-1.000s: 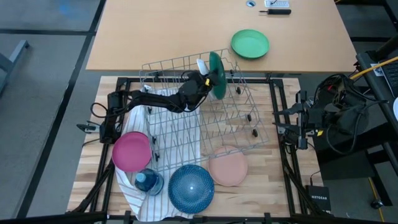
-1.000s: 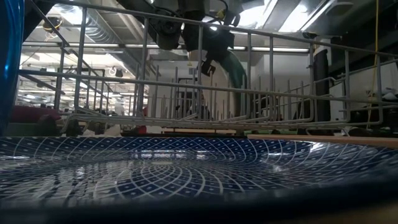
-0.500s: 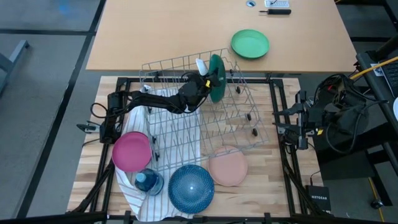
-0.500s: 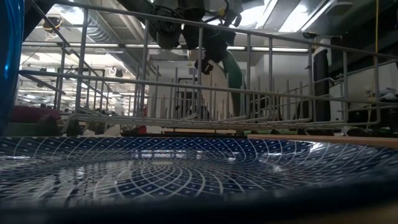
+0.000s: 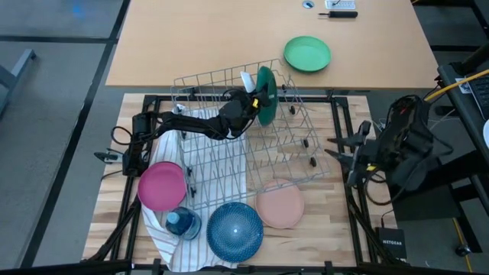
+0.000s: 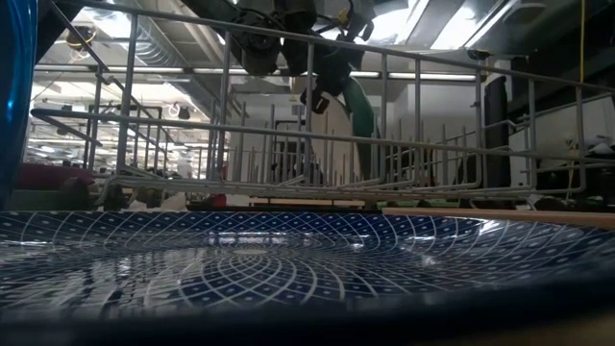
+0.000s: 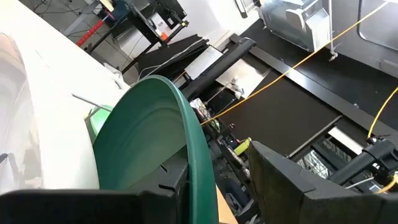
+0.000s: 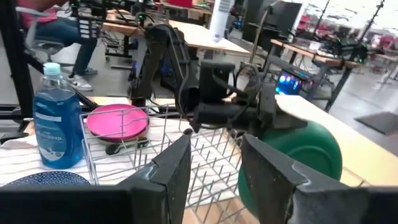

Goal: Sort dishes
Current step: Put the green plate into the dish rack

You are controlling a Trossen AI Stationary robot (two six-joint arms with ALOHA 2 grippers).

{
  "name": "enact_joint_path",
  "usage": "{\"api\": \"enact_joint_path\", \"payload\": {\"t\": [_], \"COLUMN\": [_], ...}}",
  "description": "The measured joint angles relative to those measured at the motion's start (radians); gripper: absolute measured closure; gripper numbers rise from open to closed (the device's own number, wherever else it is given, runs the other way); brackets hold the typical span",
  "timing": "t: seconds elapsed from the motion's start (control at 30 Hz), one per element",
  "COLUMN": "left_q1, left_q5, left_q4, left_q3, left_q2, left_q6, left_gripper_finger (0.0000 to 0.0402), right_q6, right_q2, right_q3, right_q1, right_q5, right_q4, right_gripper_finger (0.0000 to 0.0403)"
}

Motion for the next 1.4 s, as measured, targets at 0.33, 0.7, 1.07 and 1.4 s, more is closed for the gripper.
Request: {"api": "enact_joint_path", "payload": {"t": [0.33,0.7,1.07,1.4], "left_q1": [0.000,0.000,-0.005,-0.005], "left_q5": [0.000,0.002,0.006,0.008], "left_q4": [-0.005,-0.006,-0.008,-0.007], "left_q3": [0.000,0.000,-0.001,-0.001], "left_q2": [0.000,0.000,0.000,0.000], "left_q6": [-0.016,-0.038,-0.038,-0.039], "left_gripper_finger": [0.0270,0.0270,0.0270,0.0270], "right_q6": [0.268,0.226,-0.075,-0.189], "right_q2": [0.000,0.014,0.086,0.234], "right_q3": [-0.219,-0.316,-0.317,-0.317], "right_q1": [-0.113,-0.443,-0.819,-1.171], "right_q5": [-0.002,-0.456,-0.810,-1.148], "right_q4": [0.002,0.221,0.440,0.595], "right_gripper_finger": [0.0258,0.0258,0.0258,0.0258]}}
